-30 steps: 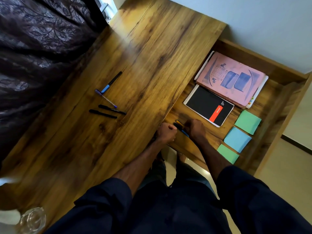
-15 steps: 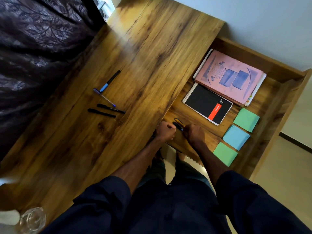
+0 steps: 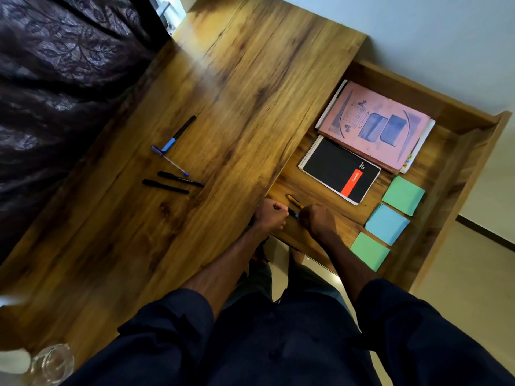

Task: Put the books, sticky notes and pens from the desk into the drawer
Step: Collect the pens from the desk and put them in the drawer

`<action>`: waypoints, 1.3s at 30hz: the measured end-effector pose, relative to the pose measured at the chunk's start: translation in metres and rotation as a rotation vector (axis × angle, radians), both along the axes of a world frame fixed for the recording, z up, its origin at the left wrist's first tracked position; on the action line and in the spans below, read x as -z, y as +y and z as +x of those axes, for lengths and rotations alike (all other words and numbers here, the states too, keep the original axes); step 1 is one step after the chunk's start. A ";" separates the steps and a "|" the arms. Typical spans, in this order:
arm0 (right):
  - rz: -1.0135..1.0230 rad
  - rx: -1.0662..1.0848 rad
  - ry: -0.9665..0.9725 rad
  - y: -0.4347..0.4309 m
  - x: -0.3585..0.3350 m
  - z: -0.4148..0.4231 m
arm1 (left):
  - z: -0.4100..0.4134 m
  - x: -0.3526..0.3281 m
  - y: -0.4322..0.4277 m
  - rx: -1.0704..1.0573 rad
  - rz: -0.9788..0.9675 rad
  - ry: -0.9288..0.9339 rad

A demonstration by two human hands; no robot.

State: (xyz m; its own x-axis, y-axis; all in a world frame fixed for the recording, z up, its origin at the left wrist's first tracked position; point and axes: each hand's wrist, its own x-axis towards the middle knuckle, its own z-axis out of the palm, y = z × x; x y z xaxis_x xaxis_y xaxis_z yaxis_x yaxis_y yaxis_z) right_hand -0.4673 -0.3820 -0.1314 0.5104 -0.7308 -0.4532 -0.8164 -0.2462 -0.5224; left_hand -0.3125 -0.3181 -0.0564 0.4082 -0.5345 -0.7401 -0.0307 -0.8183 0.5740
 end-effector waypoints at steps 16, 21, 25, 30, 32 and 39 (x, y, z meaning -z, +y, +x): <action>-0.008 0.126 0.014 -0.017 -0.005 0.001 | 0.005 -0.005 -0.002 0.022 -0.020 -0.006; 0.016 0.143 0.010 -0.013 -0.004 -0.004 | 0.006 -0.007 -0.002 0.033 -0.023 -0.003; 0.014 0.155 0.012 -0.012 -0.002 -0.003 | 0.006 -0.008 -0.003 0.037 -0.016 -0.006; -0.008 0.204 -0.008 -0.011 -0.012 -0.002 | 0.004 -0.014 -0.003 0.059 -0.034 -0.022; -0.070 0.250 -0.053 -0.014 -0.023 0.001 | 0.004 -0.022 -0.005 0.100 -0.078 -0.045; -0.350 0.328 -0.386 -0.021 -0.108 0.039 | 0.023 -0.059 -0.007 0.249 -0.357 -0.178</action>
State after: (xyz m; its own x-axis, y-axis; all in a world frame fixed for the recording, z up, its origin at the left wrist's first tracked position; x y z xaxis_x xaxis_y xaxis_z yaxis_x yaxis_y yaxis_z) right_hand -0.4279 -0.4025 -0.0235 0.3129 -0.9497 0.0146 -0.6465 -0.2242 -0.7293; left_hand -0.2897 -0.3247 0.0028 0.3390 -0.8406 -0.4225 -0.3250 -0.5261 0.7859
